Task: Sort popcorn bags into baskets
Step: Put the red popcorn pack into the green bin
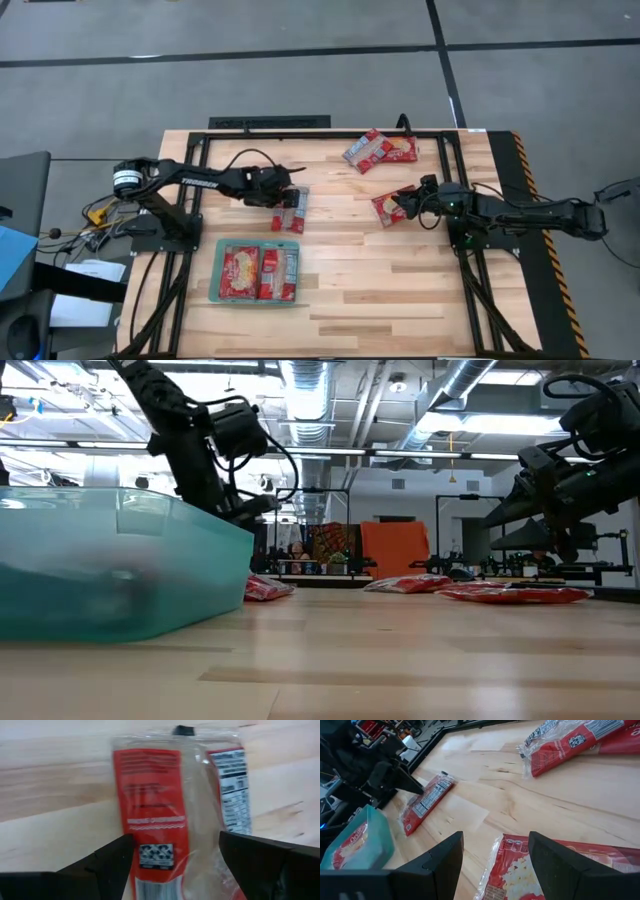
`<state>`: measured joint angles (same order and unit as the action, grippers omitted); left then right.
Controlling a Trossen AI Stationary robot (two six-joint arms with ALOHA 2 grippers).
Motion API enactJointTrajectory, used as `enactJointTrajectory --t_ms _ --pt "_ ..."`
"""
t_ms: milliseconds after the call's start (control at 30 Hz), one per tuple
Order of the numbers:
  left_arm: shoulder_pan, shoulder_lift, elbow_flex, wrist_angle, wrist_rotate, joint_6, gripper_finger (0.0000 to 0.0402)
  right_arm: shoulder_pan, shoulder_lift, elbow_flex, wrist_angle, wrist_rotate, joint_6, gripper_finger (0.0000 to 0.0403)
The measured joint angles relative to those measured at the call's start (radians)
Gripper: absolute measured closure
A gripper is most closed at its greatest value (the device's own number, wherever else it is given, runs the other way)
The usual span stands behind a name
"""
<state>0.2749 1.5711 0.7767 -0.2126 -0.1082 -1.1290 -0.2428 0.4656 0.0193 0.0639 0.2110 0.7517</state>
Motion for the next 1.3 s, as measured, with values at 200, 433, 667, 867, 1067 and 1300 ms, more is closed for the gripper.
enactJointTrajectory --t_ms 200,433,667,867,1067,1300 --pt "0.0 0.06 -0.03 0.136 0.045 0.013 0.0122 0.0 0.0 0.0 0.0 0.006 0.0 0.0154" --pt "0.0 0.163 -0.027 0.233 0.084 -0.02 0.0163 -0.001 0.0 0.0 0.0 0.026 0.0 0.0154" --pt "0.001 0.179 -0.029 0.241 0.082 -0.008 0.0283 -0.001 0.0 0.0 0.0 0.045 0.0 0.0154" --pt "0.0 0.181 -0.031 0.252 0.077 0.018 0.039 -0.001 0.0 0.0 0.0 0.059 0.0 0.0154" --pt "0.007 0.183 -0.035 0.364 0.118 -0.001 0.0399 -0.001 0.0 0.0 0.0 0.06 0.0 0.0154" --pt "0.006 0.106 -0.037 0.407 0.134 -0.082 0.0401 -0.002 0.0 0.0 0.0 0.06 0.0 0.0154"
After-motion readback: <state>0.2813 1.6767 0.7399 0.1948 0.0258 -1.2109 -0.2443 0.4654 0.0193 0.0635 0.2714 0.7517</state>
